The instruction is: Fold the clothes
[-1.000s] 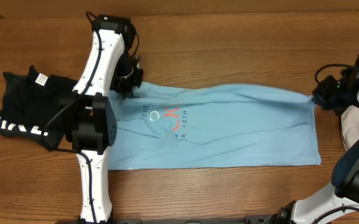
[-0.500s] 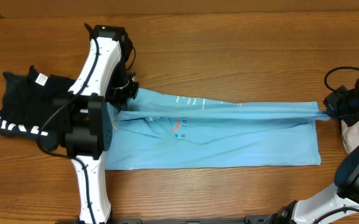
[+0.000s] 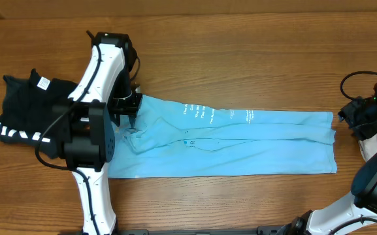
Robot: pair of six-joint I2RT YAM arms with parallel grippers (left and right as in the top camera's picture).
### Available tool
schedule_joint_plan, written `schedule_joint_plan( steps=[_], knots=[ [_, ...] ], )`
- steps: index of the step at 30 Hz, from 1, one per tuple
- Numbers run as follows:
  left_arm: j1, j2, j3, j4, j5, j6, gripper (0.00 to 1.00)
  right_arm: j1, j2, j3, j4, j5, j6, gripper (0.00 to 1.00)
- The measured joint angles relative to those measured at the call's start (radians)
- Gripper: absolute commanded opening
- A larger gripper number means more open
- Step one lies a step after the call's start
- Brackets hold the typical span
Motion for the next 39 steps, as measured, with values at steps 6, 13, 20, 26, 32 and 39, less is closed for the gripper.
schedule_joint_plan(
  steps=[6, 13, 20, 26, 32, 39],
  knots=[
    [0.045, -0.176, 0.065, 0.008, -0.002, -0.016, 0.46, -0.021, -0.004, 0.167, -0.145, -0.166, -0.079, 0.55],
    [0.053, -0.510, 0.092, 0.023, -0.036, -0.102, 0.53, -0.019, -0.035, 0.186, -0.166, -0.632, -0.293, 0.60],
    [0.053, -0.684, 0.087, 0.016, -0.046, -0.218, 0.62, -0.019, -0.071, 0.186, -0.177, -0.697, -0.387, 0.94],
    [0.053, -0.669, -0.107, 0.121, 0.013, -0.233, 0.79, -0.019, -0.053, 0.186, -0.171, -0.502, -0.369, 1.00],
    [0.053, -0.669, -0.117, 0.200, 0.022, -0.237, 0.91, -0.060, 0.005, 0.165, -0.171, -0.386, -0.368, 1.00],
    [0.053, -0.669, -0.117, 0.293, 0.022, -0.236, 0.95, -0.210, 0.018, -0.067, -0.087, -0.325, -0.365, 1.00]
  ],
)
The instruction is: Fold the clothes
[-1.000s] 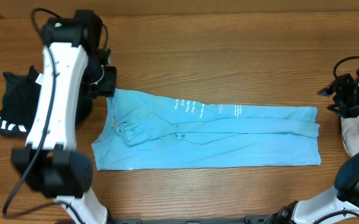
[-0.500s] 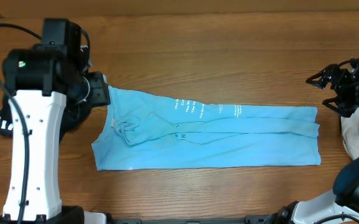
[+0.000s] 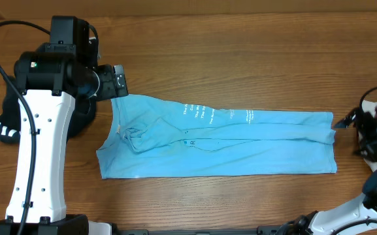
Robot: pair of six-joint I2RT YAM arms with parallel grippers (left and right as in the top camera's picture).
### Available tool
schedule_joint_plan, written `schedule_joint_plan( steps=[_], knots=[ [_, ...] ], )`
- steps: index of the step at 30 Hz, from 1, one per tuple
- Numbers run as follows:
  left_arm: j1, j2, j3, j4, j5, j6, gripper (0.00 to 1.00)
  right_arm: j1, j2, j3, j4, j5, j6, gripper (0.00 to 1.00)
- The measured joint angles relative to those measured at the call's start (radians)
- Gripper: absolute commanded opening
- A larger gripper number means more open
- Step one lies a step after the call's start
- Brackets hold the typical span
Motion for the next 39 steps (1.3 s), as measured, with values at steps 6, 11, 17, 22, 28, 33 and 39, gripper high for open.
schedule_joint_plan(
  steps=[6, 11, 17, 22, 28, 33, 39],
  knots=[
    [0.000, 0.000, 0.000, 0.007, 0.000, 0.027, 0.95, -0.012, 0.002, -0.200, 0.205, -0.053, -0.045, 0.96],
    [0.000, 0.000, 0.000, 0.007, 0.000, 0.034, 0.95, -0.013, -0.017, -0.257, 0.301, -0.168, -0.069, 0.70],
    [0.000, 0.000, 0.000, 0.010, 0.000, 0.034, 0.94, 0.008, -0.011, -0.283, 0.327, -0.253, -0.121, 0.47],
    [0.000, 0.000, 0.000, 0.011, 0.000, 0.034, 0.94, 0.021, -0.010, -0.283, 0.342, -0.268, -0.131, 0.04],
    [0.000, 0.000, 0.000, 0.010, 0.000, 0.034, 0.94, 0.021, -0.010, -0.280, 0.301, -0.213, -0.127, 0.43],
    [0.000, 0.000, 0.000, 0.010, 0.000, 0.034, 0.94, 0.022, -0.019, -0.256, 0.283, -0.125, -0.077, 0.97],
    [0.000, 0.000, 0.000, 0.011, 0.000, 0.034, 0.95, 0.022, -0.027, -0.244, 0.348, -0.111, -0.173, 0.84]
  ],
)
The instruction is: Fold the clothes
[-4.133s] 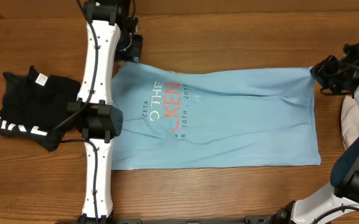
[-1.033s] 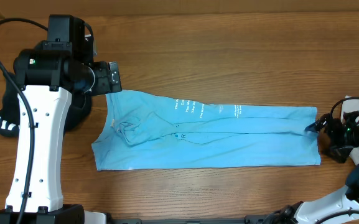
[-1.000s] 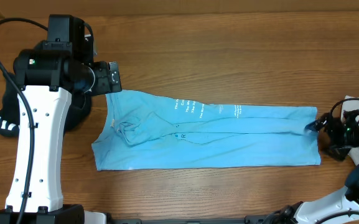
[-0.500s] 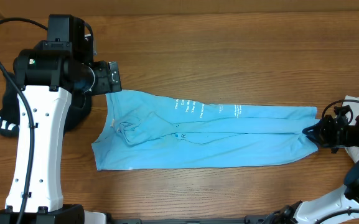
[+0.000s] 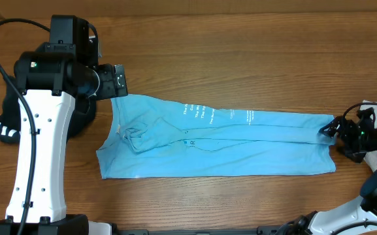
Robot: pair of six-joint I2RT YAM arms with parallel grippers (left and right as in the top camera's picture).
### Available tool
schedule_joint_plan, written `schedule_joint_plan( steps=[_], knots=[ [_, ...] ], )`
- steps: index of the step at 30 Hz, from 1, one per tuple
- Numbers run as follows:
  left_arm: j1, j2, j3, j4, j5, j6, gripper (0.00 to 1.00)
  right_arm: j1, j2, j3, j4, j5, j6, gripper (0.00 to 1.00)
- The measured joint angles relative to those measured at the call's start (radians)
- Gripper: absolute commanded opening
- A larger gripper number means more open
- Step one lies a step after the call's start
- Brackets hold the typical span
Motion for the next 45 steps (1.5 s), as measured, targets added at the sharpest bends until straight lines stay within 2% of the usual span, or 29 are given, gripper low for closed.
schedule_joint_plan(
  steps=[1, 2, 3, 5, 7, 10, 11, 13, 19, 23, 28, 32, 36, 41, 45],
  knots=[
    [0.000, 0.000, 0.000, 0.001, 0.000, 0.000, 0.95, 0.000, 0.000, -0.004, 0.006, -0.006, -0.017, 0.81],
    [0.000, 0.000, 0.000, 0.002, 0.000, 0.000, 0.95, 0.000, 0.000, -0.010, 0.011, -0.019, -0.031, 0.64],
    [0.000, 0.000, 0.000, 0.004, 0.000, 0.000, 0.95, 0.000, 0.000, -0.018, 0.014, -0.035, -0.046, 0.55],
    [0.000, 0.000, 0.000, 0.004, 0.000, 0.000, 0.95, 0.000, 0.002, -0.043, 0.016, -0.053, -0.056, 0.56],
    [0.000, 0.000, 0.000, 0.005, 0.000, 0.000, 0.95, 0.000, 0.002, -0.060, 0.017, -0.084, -0.057, 0.50],
    [0.000, 0.000, 0.000, 0.005, 0.000, 0.000, 0.95, 0.000, 0.002, -0.069, 0.022, -0.101, -0.056, 0.31],
    [0.000, 0.000, 0.000, 0.005, 0.000, 0.000, 0.94, 0.000, 0.003, -0.074, 0.022, -0.100, -0.052, 0.18],
    [0.000, 0.000, 0.000, 0.005, 0.000, 0.000, 0.95, 0.000, 0.006, -0.080, 0.023, -0.086, -0.035, 0.04],
    [0.000, 0.000, 0.000, 0.003, 0.000, 0.021, 0.91, 0.000, 0.018, -0.063, -0.045, -0.076, -0.006, 0.04],
    [0.011, 0.000, 0.002, -0.010, 0.001, 0.047, 0.91, 0.015, 0.017, 0.046, -0.148, -0.072, 0.022, 0.04],
    [0.082, 0.001, 0.115, -0.100, 0.024, 0.062, 0.91, 0.131, -0.064, 0.125, -0.212, -0.081, 0.041, 0.04],
    [0.134, -0.004, 0.353, -0.213, 0.065, 0.091, 0.95, 0.335, -0.172, 0.137, -0.232, -0.037, 0.077, 0.04],
    [0.137, -0.019, 0.505, -0.277, 0.079, 0.106, 0.95, 0.519, -0.191, 0.140, -0.272, 0.028, 0.129, 0.04],
    [0.137, -0.020, 0.543, -0.296, 0.084, 0.106, 0.95, 0.839, -0.191, 0.140, -0.232, 0.055, 0.245, 0.04],
    [0.137, -0.020, 0.543, -0.301, 0.090, 0.105, 0.95, 1.057, -0.191, 0.140, -0.129, 0.056, 0.367, 0.04]
  ],
)
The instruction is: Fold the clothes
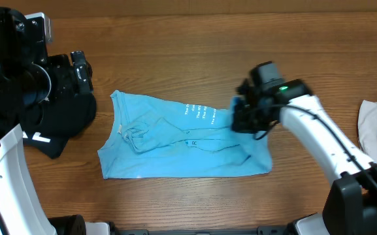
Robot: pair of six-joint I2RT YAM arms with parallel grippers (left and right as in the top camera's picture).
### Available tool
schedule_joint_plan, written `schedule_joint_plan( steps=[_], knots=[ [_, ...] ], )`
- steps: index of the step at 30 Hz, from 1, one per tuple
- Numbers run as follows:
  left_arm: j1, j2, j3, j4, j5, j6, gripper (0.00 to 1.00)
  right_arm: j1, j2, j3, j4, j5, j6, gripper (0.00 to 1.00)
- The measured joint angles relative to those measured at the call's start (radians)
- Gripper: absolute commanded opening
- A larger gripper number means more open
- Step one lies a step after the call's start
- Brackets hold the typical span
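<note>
A light blue garment (175,143) with white lettering lies flat across the middle of the table. Its right part is doubled over to the left, so the cloth ends near a fold (266,160). My right gripper (245,121) sits low over the garment's upper right area, shut on the carried end of the cloth. My left gripper (78,65) hangs high at the far left, apart from the blue garment and above a black one. Whether its fingers are open does not show.
A black garment with white stripes (67,121) lies at the left, partly under my left arm. White and blue clothes are piled at the right edge. Bare wood lies between the blue garment's fold and that pile.
My right gripper was at the garment's far right end; now it is over the middle, with that end drawn leftward and the garment shorter. My left arm has moved further left.
First my left gripper was down on the garment's left end while the right arm stayed at the table's right edge. Then the left arm was raised by the top left corner. The right gripper reached the right end, and now that end lies folded over toward the left.
</note>
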Motion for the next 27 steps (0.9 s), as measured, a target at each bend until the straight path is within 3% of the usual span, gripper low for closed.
schedule_joint_plan(
  steps=[10, 11, 12, 17, 20, 21, 22, 23, 27],
  knots=[
    [0.000, 0.000, 0.000, -0.004, 0.004, -0.014, 0.95, 0.282, 0.089, 0.000, 0.234, -0.003, 0.213, 0.04],
    [0.000, 0.000, 0.000, -0.003, 0.004, -0.016, 0.95, 0.293, 0.114, 0.000, 0.257, -0.009, 0.223, 0.16],
    [0.000, 0.000, 0.000, -0.003, 0.004, -0.023, 0.95, 0.302, 0.136, 0.000, 0.292, -0.015, 0.230, 0.44],
    [0.000, 0.000, 0.000, -0.004, 0.008, -0.026, 0.95, 0.330, 0.144, 0.000, 0.419, -0.124, 0.246, 0.47],
    [0.000, 0.000, 0.000, -0.004, 0.008, -0.026, 0.95, 0.328, 0.140, 0.000, 0.440, -0.175, 0.241, 0.47],
    [0.000, 0.000, 0.000, -0.004, 0.008, -0.026, 0.95, 0.320, 0.130, 0.000, 0.436, -0.192, 0.229, 0.38],
    [0.000, 0.000, 0.000, -0.004, 0.008, -0.026, 0.95, 0.311, 0.118, 0.000, 0.414, -0.192, 0.223, 0.14],
    [0.000, 0.000, 0.000, -0.004, 0.008, -0.026, 0.95, 0.290, 0.097, 0.000, 0.377, -0.185, 0.222, 0.04],
    [0.000, 0.000, 0.000, -0.004, 0.009, -0.026, 0.95, 0.150, 0.047, 0.005, 0.194, -0.093, 0.208, 0.04]
  ],
)
